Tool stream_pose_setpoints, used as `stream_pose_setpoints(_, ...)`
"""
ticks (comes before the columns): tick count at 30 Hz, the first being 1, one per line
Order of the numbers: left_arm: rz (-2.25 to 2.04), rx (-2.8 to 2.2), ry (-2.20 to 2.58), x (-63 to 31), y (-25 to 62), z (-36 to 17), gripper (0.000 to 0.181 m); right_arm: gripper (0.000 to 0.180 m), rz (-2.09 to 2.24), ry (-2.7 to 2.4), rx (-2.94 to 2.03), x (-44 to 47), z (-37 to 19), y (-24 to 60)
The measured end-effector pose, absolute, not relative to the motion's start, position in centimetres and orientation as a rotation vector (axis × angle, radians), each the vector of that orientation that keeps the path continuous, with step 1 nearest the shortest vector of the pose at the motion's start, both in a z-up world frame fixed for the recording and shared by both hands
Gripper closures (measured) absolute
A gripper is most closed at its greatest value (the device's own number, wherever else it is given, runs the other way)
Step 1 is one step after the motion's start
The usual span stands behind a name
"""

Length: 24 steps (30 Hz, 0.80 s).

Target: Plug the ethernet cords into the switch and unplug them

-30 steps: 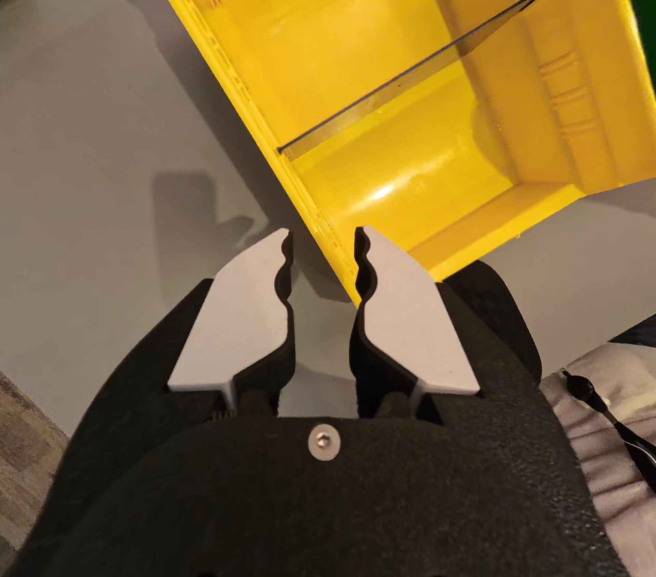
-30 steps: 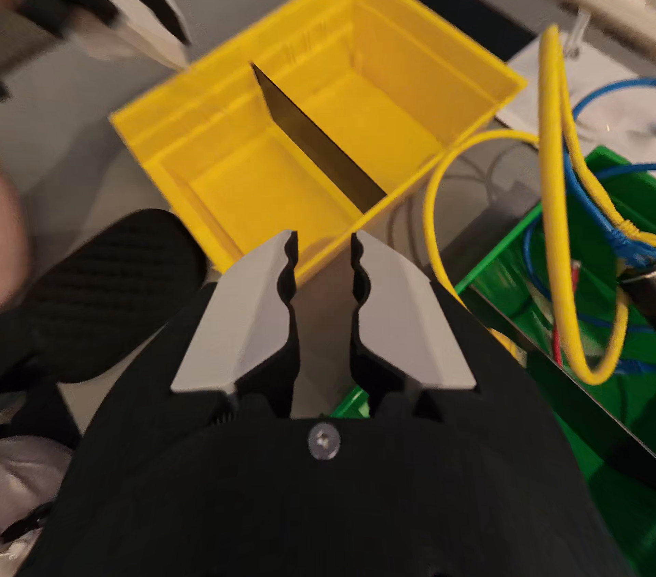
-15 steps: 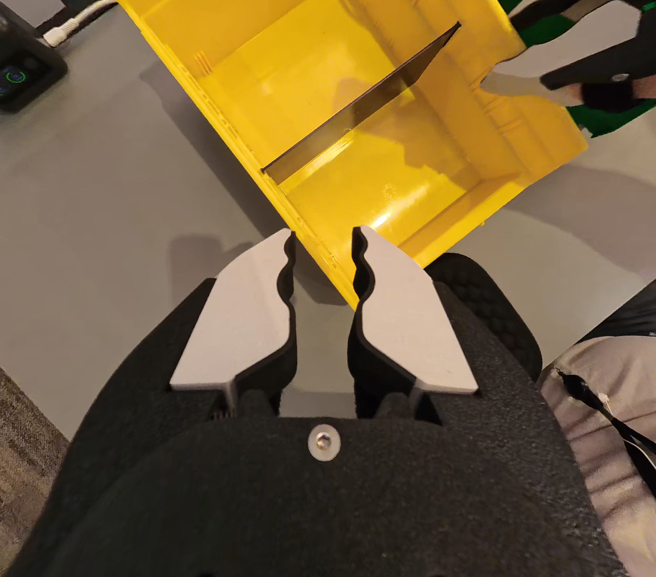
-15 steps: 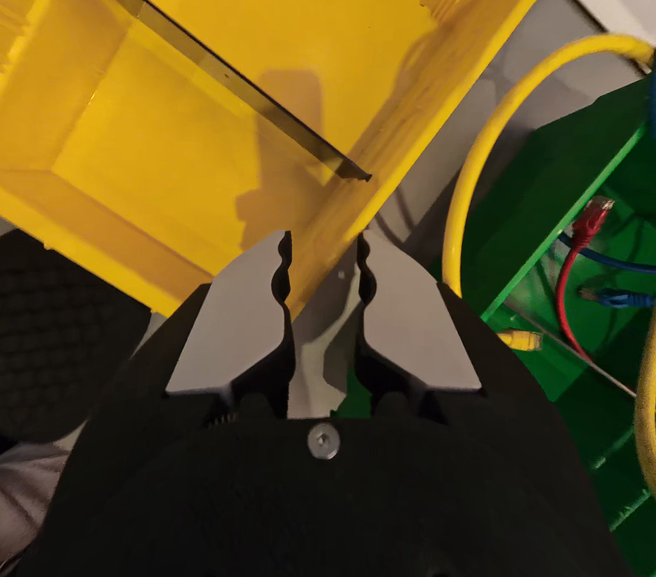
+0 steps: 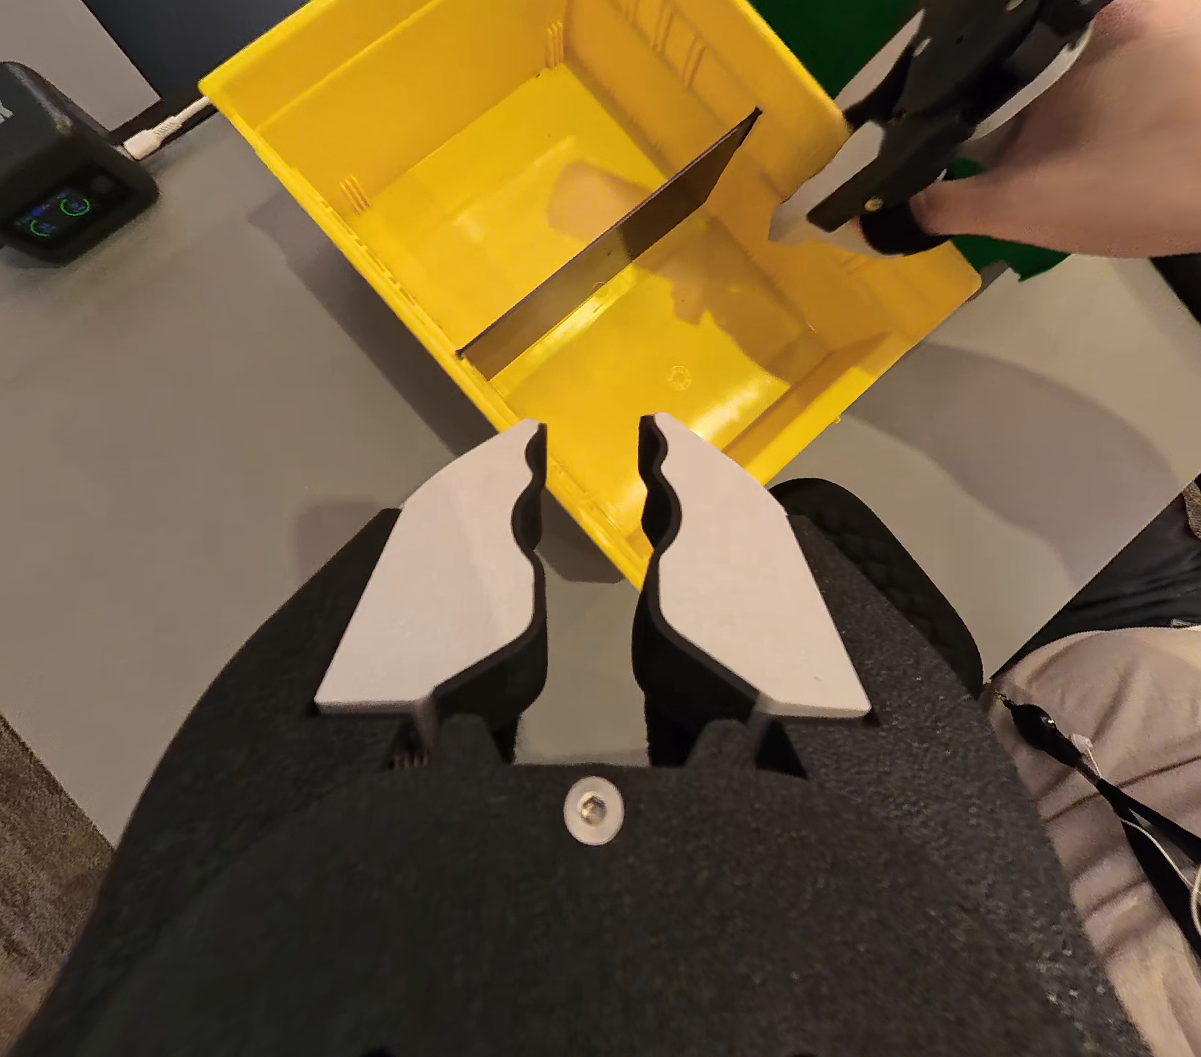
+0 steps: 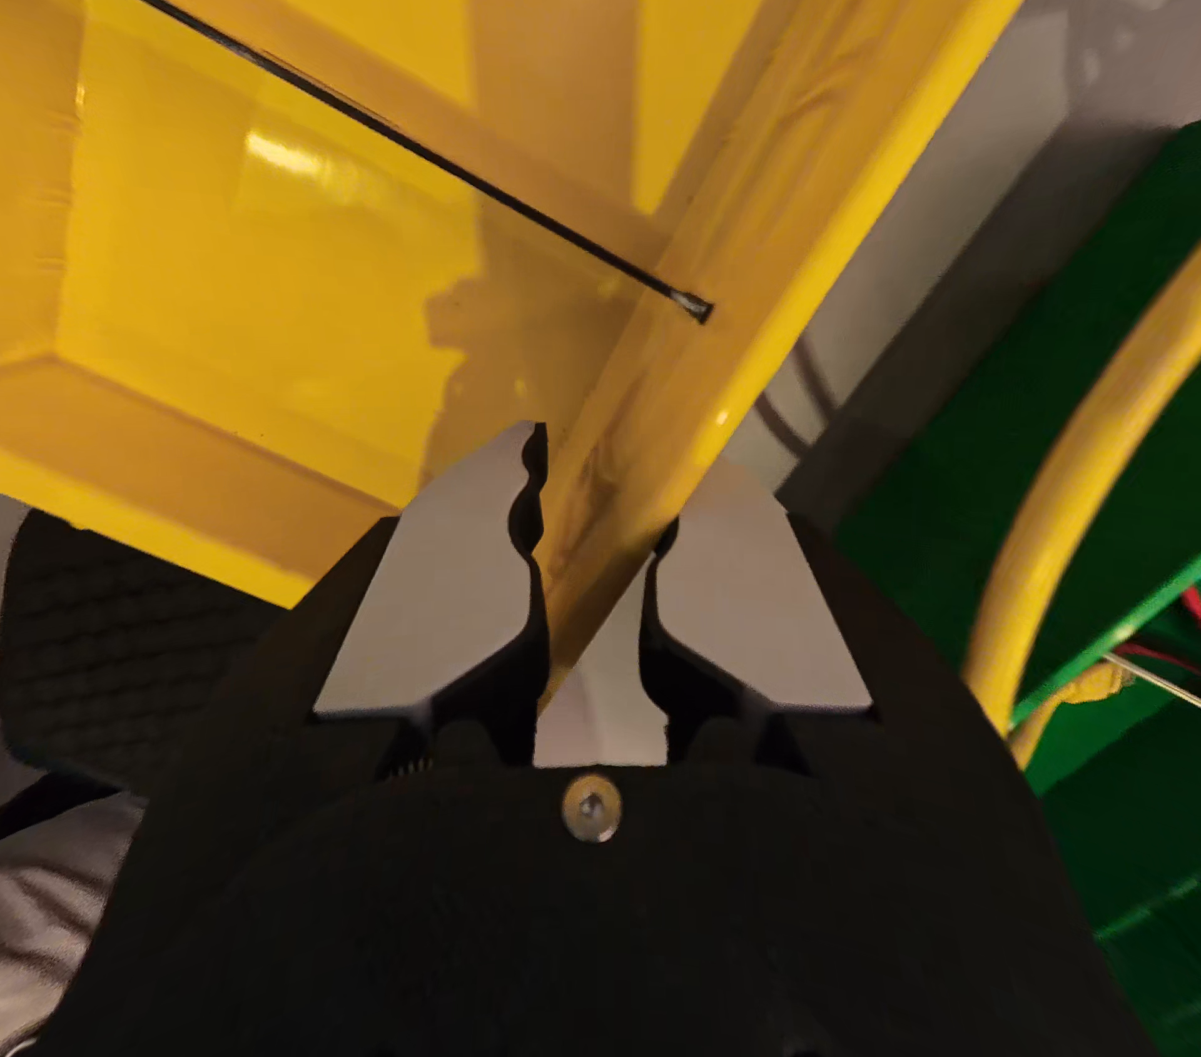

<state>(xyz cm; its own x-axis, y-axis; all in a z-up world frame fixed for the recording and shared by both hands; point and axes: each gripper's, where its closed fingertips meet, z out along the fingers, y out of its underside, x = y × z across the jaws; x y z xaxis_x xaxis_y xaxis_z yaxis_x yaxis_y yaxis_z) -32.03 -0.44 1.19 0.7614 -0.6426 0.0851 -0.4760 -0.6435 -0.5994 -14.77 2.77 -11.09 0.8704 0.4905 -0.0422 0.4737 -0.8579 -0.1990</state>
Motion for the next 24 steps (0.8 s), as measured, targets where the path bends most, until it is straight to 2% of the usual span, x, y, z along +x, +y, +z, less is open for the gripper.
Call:
stream_pose_setpoints(10,-0.387,-2.378,0.873,-31.8,-0.8,1.3,0.155,0.148,0.038,-0.808,-2.817,-17.8,-11.9,4.9)
stream_pose_setpoints(12,-0.387,-2.371,0.872,-31.9,-0.8,1.5,0.155,0.156,0.087,-0.775,-2.831,-18.2,-11.8,5.5)
stream_pose_setpoints(13,-0.39,-2.364,0.869,-31.9,-0.9,1.6,0.155,0.168,0.174,-0.719,-2.869,-18.6,-11.7,5.4)
stream_pose_setpoints(16,-0.411,-2.34,0.861,-32.0,-1.2,2.2,0.155,0.172,0.303,-0.65,-2.948,-18.9,-11.8,5.2)
stream_pose_setpoints(24,-0.56,-1.979,0.691,-31.8,-4.3,10.8,0.154,0.172,0.42,-0.787,-2.951,-22.3,-7.2,4.3)
